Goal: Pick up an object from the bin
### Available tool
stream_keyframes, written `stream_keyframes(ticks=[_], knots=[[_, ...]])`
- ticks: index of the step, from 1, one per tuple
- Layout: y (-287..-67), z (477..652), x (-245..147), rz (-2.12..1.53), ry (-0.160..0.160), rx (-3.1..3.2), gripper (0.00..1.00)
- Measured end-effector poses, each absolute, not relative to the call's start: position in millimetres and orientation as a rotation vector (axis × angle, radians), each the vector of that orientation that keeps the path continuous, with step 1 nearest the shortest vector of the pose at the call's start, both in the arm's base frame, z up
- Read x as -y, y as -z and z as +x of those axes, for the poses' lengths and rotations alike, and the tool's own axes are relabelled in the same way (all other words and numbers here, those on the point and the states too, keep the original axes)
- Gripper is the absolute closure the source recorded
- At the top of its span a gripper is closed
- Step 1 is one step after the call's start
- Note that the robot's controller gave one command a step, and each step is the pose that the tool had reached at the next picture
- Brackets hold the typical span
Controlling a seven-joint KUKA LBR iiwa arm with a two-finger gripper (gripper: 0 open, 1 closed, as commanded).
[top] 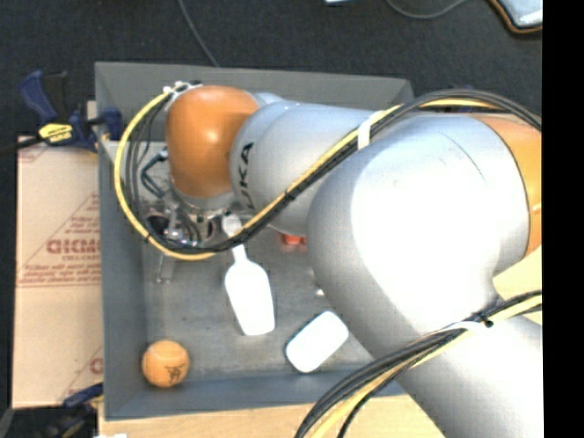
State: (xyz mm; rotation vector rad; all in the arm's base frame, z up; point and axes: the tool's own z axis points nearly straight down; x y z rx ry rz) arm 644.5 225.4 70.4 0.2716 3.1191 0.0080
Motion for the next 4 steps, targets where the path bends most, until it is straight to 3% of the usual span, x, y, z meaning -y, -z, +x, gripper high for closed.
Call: stream_keyframes(ticks=[1,3,4], knots=[[-71,649.5,-226,0.708,0.000,-3.056,1.00],[-79,648.6,-225,0.709,0.003,-3.058,1.00],[-94,650.1,-225,0.708,-0.002,-3.053,1.00]])
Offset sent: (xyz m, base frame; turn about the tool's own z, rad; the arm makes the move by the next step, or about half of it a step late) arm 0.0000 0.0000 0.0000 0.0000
